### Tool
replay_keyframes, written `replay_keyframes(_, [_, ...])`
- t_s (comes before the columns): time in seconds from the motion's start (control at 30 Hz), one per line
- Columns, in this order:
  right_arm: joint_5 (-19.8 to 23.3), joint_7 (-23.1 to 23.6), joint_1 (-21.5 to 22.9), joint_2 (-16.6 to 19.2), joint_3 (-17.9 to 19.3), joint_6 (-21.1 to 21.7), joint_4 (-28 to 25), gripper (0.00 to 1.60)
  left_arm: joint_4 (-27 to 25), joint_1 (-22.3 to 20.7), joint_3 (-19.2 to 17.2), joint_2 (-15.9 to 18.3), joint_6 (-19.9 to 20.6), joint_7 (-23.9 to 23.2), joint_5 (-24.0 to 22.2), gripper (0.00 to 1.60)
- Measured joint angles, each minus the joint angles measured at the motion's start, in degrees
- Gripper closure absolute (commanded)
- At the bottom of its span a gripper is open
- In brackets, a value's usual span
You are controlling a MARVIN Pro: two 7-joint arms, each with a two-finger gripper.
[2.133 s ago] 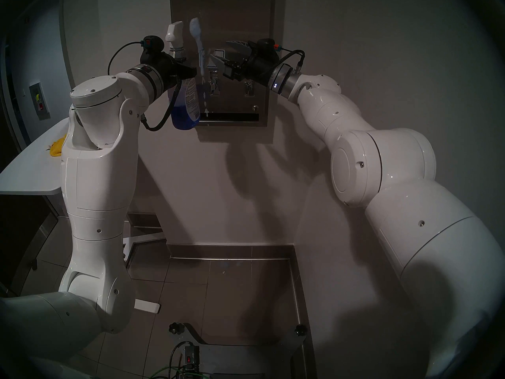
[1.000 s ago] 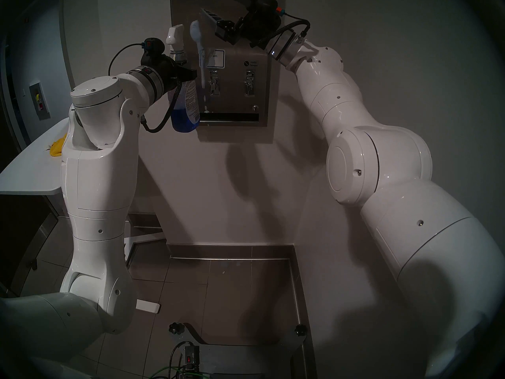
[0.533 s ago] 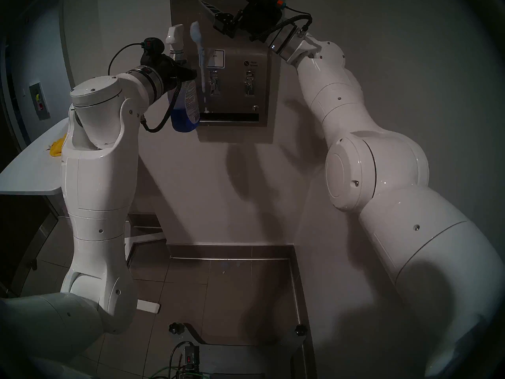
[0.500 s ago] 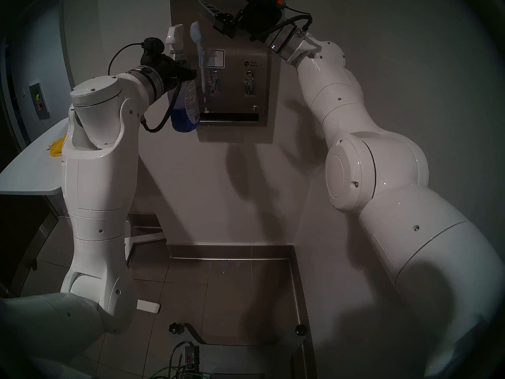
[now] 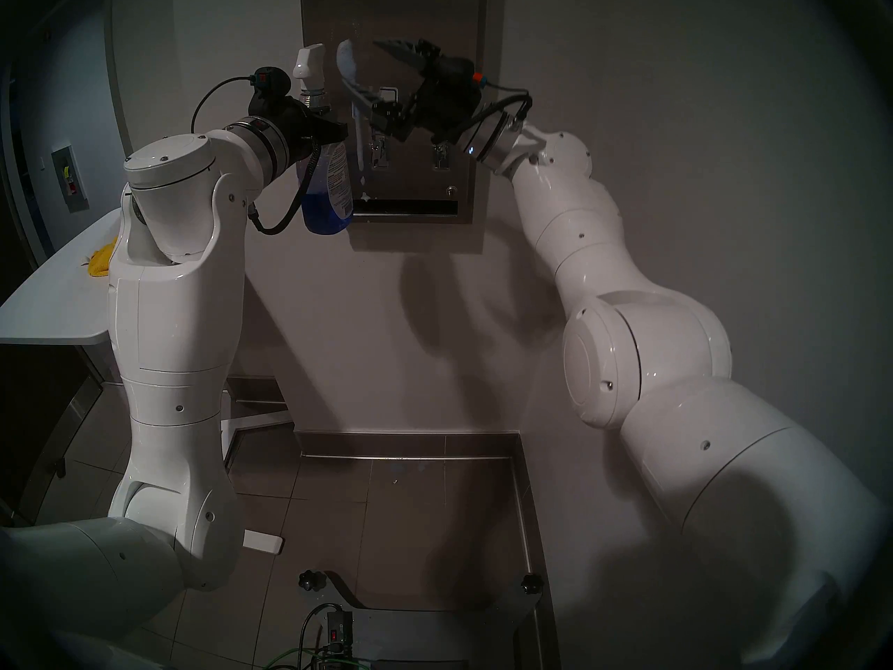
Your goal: Pick up the cleaner bottle and spray the cleaner onto the surface
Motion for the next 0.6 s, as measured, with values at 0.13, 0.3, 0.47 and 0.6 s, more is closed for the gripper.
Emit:
replay_keyframes(0.13, [0.3, -0.3, -3.0, 0.0, 0.7, -0.4, -1.0, 0.00, 0.0, 0.1, 0.0, -0.1, 0.2, -0.1, 0.1, 1.60])
replay_keyframes(0.3, [0.7, -0.8, -6.0, 0.1, 1.8, -1.4, -2.2, 0.00, 0.1, 0.2, -0.1, -0.1, 0.5, -0.2, 0.3, 1.60])
replay_keyframes(0.47, [1.3, -1.5, -9.8, 0.3, 3.2, -2.9, -3.7, 0.00, 0.2, 0.4, -0.1, -0.2, 0.9, -0.3, 0.5, 1.60])
replay_keyframes(0.6, [1.6, -2.2, -12.4, 0.3, 3.9, -3.8, -4.4, 0.00, 0.2, 0.6, -0.1, -0.2, 1.2, -0.4, 0.6, 1.60])
